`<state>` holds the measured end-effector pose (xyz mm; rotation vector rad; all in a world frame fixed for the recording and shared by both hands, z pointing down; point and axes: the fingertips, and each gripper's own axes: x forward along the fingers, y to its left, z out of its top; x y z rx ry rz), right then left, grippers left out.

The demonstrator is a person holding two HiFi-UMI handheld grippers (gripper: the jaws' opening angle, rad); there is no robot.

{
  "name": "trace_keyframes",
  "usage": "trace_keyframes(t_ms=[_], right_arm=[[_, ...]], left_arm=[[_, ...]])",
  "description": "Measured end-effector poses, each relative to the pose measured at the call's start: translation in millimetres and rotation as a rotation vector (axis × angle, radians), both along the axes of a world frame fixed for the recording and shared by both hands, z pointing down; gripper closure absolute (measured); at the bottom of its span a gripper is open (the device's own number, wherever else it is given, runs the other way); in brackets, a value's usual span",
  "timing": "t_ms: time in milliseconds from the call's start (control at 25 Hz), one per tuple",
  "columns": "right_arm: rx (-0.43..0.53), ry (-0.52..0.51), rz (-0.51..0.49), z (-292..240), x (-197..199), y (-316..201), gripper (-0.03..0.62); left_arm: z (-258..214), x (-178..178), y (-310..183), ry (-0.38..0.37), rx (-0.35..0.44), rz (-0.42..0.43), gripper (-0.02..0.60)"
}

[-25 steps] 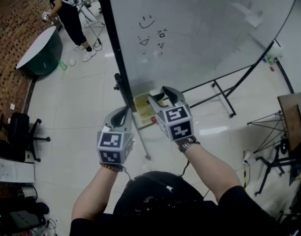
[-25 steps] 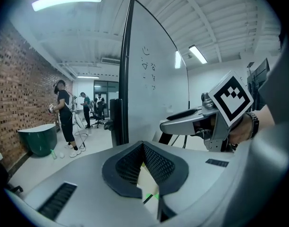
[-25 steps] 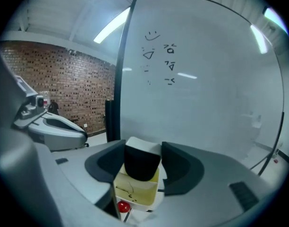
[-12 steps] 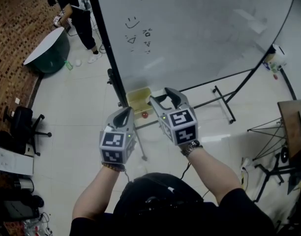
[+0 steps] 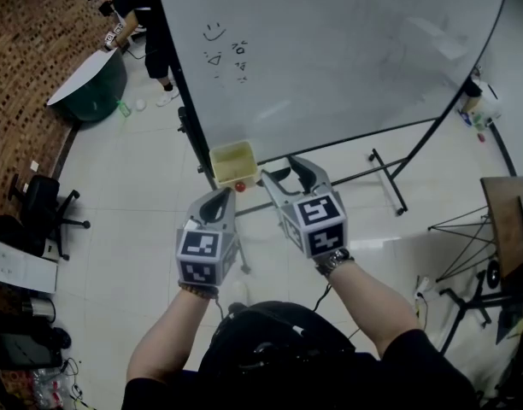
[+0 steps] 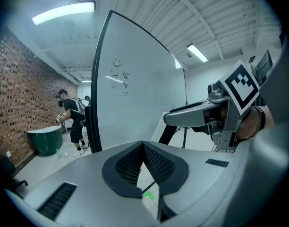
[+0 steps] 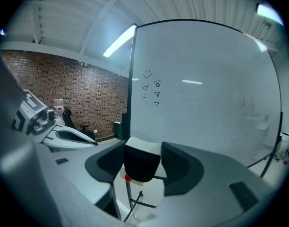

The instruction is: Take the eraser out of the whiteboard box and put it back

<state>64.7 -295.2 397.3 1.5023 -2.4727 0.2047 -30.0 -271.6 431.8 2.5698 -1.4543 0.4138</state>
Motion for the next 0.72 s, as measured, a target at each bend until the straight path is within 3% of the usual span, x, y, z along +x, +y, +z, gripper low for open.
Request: trace_keyframes(t_ms=[720], right_arm=[[0.015, -0.019, -0.070, -9, 15, 68, 0.330]], left_arm=[[-15, 28, 67, -0.043, 0.067, -0.007, 0.583]])
